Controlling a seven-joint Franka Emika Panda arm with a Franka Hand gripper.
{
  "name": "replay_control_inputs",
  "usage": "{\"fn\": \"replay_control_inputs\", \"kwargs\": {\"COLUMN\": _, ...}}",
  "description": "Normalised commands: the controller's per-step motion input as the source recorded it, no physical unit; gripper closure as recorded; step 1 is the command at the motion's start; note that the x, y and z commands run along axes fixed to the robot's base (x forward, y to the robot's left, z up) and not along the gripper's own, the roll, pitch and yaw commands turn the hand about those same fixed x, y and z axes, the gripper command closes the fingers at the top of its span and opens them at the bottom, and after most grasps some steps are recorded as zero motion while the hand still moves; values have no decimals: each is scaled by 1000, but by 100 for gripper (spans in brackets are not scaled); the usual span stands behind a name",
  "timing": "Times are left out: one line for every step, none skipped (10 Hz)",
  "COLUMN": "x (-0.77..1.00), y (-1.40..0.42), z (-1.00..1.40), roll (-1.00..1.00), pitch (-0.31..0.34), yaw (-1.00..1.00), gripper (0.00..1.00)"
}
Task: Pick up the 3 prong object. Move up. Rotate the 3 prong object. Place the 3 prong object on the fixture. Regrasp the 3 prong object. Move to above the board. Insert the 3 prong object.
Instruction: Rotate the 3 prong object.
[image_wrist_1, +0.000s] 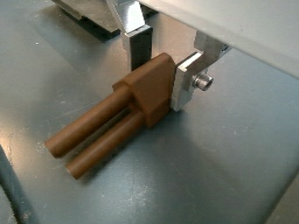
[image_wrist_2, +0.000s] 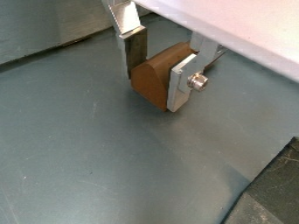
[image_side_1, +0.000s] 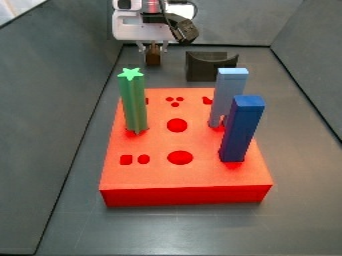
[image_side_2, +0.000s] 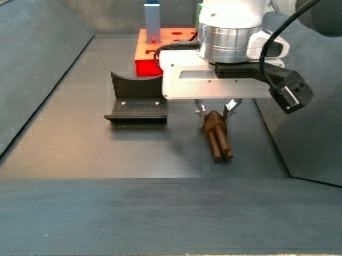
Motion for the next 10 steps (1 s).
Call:
{"fn": "replay_control_inputs", "kwargs": {"x": 0, "y": 0, "z": 0, "roll": 0, "pitch": 0, "yaw": 0, "gripper": 0}}
{"fn": "replay_control_inputs", "kwargs": {"x": 0, "y": 0, "z": 1000, "roll": 0, "pitch": 0, "yaw": 0, "gripper": 0}}
{"fn": "replay_control_inputs", "kwargs": {"x": -8, "y": -1, "z": 1000, "roll": -1, "pitch": 12, "yaw": -1, "gripper": 0}}
{"fn": "replay_control_inputs", "kwargs": {"x": -21, "y": 1, "z": 1000, "roll": 2, "pitch": 38, "yaw": -4, "gripper": 0}}
{"fn": "replay_control_inputs", "kwargs": {"x": -20, "y": 5, "z": 1000, "roll": 13, "pitch": 62, "yaw": -13, "gripper": 0}}
{"fn": "replay_control_inputs", "kwargs": {"x": -19, "y": 6, "z": 1000, "roll": 20, "pitch": 67, "yaw": -17, "gripper": 0}}
{"fn": "replay_control_inputs", "kwargs": {"x": -24, "y": 10, "z": 1000, "roll": 40, "pitch": 75, "yaw": -25, "gripper": 0}}
{"fn": "replay_control_inputs", "kwargs": {"x": -31, "y": 10, "z": 1000, "roll": 48, "pitch": 76, "yaw": -27, "gripper": 0}}
{"fn": "replay_control_inputs", "kwargs": {"x": -35, "y": 10, "z": 877, "roll": 60, "pitch": 70, "yaw": -22, "gripper": 0}}
{"fn": "replay_control_inputs", "kwargs": {"x": -34, "y": 9, "z": 724, "roll": 68, "pitch": 69, "yaw": -19, "gripper": 0}}
